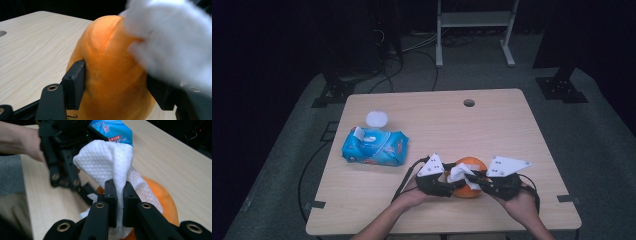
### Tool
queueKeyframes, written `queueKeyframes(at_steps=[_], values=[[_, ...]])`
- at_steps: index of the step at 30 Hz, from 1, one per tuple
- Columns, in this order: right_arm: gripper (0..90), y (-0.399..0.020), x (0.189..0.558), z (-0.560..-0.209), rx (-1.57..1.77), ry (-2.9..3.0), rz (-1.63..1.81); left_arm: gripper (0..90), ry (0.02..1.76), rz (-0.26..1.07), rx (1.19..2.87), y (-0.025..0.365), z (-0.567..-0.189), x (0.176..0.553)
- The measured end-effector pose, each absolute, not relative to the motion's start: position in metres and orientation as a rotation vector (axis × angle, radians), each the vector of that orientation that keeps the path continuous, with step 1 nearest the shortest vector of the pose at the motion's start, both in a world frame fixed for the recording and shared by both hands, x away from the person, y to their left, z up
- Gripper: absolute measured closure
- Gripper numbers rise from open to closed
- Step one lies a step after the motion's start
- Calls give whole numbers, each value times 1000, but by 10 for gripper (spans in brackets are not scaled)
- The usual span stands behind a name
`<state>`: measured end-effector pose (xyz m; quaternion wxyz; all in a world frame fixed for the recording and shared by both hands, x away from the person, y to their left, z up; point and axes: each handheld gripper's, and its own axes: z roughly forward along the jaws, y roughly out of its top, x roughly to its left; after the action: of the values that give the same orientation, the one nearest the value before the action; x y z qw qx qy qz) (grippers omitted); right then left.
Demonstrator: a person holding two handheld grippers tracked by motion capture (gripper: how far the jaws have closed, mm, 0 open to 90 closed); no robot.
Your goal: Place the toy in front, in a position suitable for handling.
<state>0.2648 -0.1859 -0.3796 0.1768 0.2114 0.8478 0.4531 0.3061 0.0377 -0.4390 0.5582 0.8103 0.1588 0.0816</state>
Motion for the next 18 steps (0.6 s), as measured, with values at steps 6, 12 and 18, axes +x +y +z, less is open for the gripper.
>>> queueKeyframes(at_steps=[6,12,18], values=[[842,-185,284,-375,633,2359,1288,361,368,186,1907,39,-440,307],[841,-213,288,-377,730,2304,1280,331,368,169,1895,43,-441,309],[840,-228,283,-389,782,2305,1314,149,348,152,1872,42,-447,312]])
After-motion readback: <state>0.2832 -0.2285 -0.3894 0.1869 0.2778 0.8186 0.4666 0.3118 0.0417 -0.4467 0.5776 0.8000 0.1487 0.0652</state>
